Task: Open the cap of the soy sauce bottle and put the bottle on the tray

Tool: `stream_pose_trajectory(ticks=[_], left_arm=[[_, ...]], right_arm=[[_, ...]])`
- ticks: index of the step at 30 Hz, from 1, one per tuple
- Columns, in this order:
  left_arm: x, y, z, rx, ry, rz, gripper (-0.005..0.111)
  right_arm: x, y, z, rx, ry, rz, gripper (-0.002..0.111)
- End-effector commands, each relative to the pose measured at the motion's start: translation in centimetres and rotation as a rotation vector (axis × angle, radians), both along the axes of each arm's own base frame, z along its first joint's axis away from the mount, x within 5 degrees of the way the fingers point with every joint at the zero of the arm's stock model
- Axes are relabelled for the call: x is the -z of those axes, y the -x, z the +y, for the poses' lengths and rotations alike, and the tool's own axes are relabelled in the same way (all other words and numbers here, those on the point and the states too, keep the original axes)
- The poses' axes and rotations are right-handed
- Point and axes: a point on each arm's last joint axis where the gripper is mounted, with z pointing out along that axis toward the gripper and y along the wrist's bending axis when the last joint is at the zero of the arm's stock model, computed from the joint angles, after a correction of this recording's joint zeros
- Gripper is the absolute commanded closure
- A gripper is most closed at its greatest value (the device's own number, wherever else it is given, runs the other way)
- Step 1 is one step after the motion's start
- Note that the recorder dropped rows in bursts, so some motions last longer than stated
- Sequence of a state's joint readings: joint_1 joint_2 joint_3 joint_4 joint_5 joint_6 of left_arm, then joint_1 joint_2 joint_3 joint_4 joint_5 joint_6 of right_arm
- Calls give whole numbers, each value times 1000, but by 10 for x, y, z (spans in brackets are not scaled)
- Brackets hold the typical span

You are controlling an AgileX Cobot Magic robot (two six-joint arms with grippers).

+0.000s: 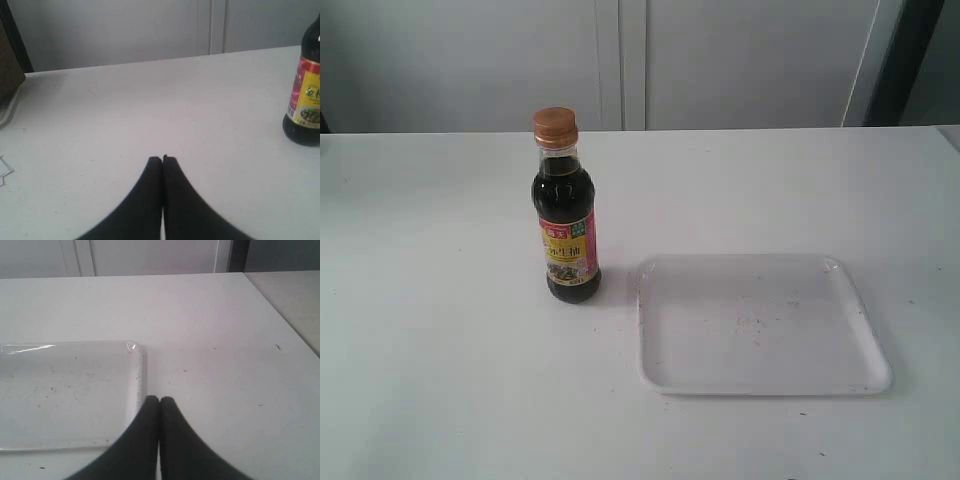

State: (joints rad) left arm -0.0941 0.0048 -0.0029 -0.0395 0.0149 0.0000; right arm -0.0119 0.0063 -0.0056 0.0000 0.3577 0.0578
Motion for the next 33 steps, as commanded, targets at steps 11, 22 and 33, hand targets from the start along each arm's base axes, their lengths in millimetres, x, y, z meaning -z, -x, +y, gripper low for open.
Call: stream_pose_trajectory(ticks=[11, 22, 33], left_arm=[[-18, -1, 2, -21, 103, -182, 107], [-75, -7, 1, -23, 115, -262, 107], [-96, -60, -5, -11, 56, -153, 107]], right_arm=[[1, 0, 0, -1, 6, -7, 108], [1, 0, 0, -1, 6, -7, 108], [1, 0, 0, -1, 6, -7, 108]])
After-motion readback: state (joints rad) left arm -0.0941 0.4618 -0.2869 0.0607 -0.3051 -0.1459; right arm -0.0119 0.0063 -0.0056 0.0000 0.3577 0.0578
